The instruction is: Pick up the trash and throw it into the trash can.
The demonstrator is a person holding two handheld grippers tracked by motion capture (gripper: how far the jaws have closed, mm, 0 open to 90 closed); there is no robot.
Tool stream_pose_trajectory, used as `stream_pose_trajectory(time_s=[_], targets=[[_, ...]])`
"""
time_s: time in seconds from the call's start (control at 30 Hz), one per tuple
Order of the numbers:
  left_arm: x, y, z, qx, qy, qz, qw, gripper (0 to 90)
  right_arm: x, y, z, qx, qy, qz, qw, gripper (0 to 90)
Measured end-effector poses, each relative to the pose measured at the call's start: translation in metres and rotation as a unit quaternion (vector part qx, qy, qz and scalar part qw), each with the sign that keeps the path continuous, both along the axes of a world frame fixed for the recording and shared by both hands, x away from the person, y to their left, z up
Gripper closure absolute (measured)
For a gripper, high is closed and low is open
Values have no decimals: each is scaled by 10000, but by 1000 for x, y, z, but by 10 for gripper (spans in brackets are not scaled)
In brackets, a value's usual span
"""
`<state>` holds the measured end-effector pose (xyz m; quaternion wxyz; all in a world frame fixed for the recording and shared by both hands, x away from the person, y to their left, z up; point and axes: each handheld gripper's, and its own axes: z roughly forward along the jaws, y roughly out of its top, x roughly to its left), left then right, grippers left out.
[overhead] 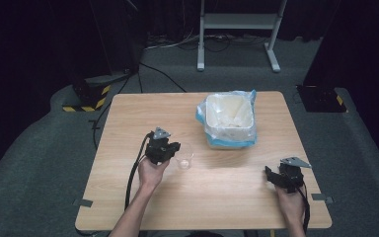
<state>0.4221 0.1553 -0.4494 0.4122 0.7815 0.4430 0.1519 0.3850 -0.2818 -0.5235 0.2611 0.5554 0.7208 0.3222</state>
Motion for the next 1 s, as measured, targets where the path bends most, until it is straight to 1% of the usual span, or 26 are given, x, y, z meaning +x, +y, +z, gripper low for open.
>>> stream_pose_trajectory(time_s=[0.1, 0.13, 0.2, 0.23, 0.33, 0.53, 0.6, 0.7, 0.77, 0.83, 0.9, 0.93, 1.0], targets=[[-2, 1, 2, -31, -21, -14, 10000, 839, 0, 0, 0, 1, 1, -1, 10000, 358], [-3, 2, 3, 2, -38, -24, 10000, 840, 0, 0, 0, 0, 0, 0, 10000, 358], [-3, 2, 4, -4, -42, -22, 10000, 841, 0, 0, 0, 0, 0, 1, 10000, 358], [-3, 3, 5, -28, -12, -23, 10000, 841, 0, 0, 0, -1, 0, 1, 10000, 358], [-3, 6, 6, 14, 23, -39, 10000, 842, 0, 0, 0, -5, -4, 6, 10000, 358], [-6, 9, 9, -78, 41, 18, 10000, 843, 0, 0, 0, -6, -4, 8, 10000, 358], [-7, 11, 10, -145, 116, 63, 9998, 844, 0, 0, 0, -2, -1, 3, 10000, 358], [-11, 12, 15, -156, 125, 87, 9998, 844, 0, 0, 0, -1, 0, 2, 10000, 358], [-14, 11, 17, -141, 116, 90, 9998, 844, 0, 0, 0, -2, 0, 3, 10000, 358], [-15, 11, 18, -82, 144, 73, 9998, 844, 0, 0, 0, -1, 1, 2, 10000, 357], [-15, 11, 18, -89, 148, 73, 9998, 844, 0, 0, 0, -2, -1, 4, 10000, 358], [-15, 11, 18, -116, 164, 72, 9998, 845, 0, 0, 0, 0, 1, 1, 10000, 357], [-14, 14, 20, -238, 184, 98, 9995, 845, 0, 0, 0, -4, -9, 9, 10000, 357]])
